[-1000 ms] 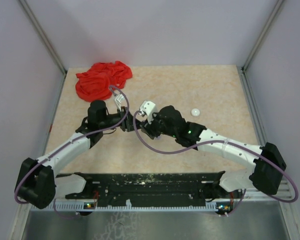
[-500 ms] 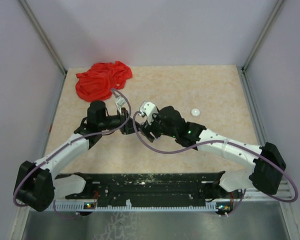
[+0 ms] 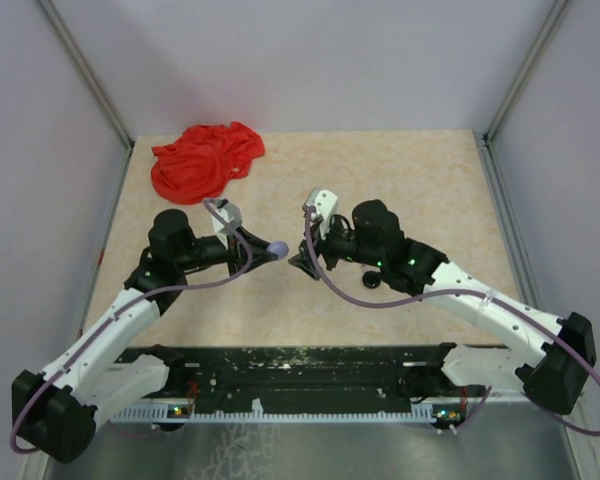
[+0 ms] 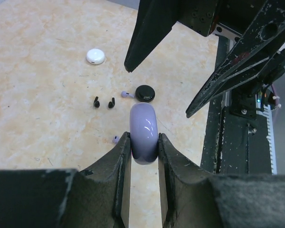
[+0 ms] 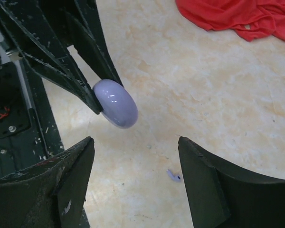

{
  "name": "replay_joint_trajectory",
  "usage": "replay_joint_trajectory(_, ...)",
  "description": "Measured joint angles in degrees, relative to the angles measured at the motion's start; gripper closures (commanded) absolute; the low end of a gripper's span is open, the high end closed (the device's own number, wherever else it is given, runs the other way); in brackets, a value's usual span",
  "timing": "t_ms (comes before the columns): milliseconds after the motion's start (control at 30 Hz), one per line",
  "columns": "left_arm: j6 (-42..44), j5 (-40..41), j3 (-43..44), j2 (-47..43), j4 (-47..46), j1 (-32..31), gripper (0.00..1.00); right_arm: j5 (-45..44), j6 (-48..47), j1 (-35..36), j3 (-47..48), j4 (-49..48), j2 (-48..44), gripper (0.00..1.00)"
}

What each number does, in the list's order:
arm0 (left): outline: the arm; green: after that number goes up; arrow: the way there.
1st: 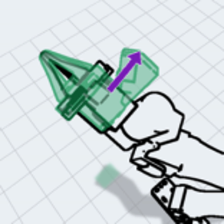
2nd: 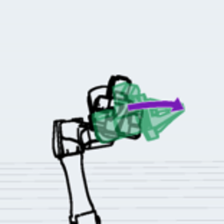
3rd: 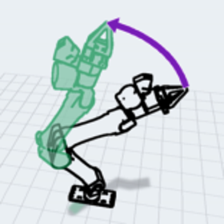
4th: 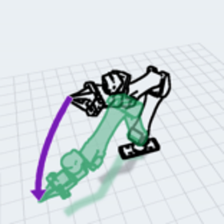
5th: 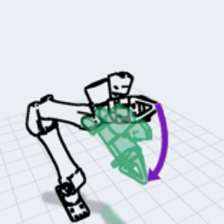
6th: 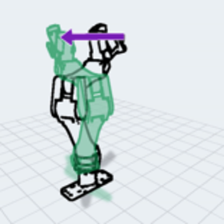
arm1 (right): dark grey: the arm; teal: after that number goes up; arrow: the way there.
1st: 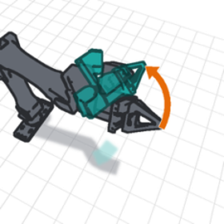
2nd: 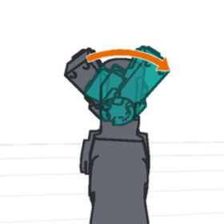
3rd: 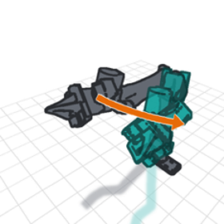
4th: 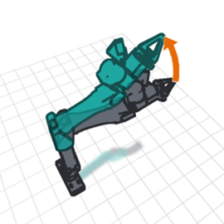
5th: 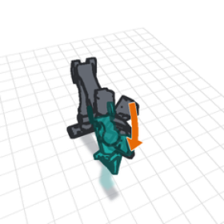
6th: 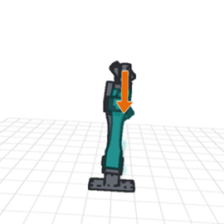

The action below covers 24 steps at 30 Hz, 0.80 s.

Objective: Insert the wireless bluetooth earbuds into the charging case
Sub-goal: Open the charging case.

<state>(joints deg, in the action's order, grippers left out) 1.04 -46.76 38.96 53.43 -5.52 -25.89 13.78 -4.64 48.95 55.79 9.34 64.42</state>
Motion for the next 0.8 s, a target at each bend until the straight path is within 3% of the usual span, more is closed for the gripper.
replay_joint_trajectory(300, 3.3, -5.05, -0.24, -0.04, -0.02, 0.02, 0.99, 5.38, 1.33, 0.0, 0.0, -2.16, 1.31, 0.29)
replay_joint_trajectory(800, 5.4, -9.66, -0.26, -0.04, 0.46, 0.07, 0.99, 7.21, 2.32, -1.53, -0.22, -3.54, 3.23, 0.3)
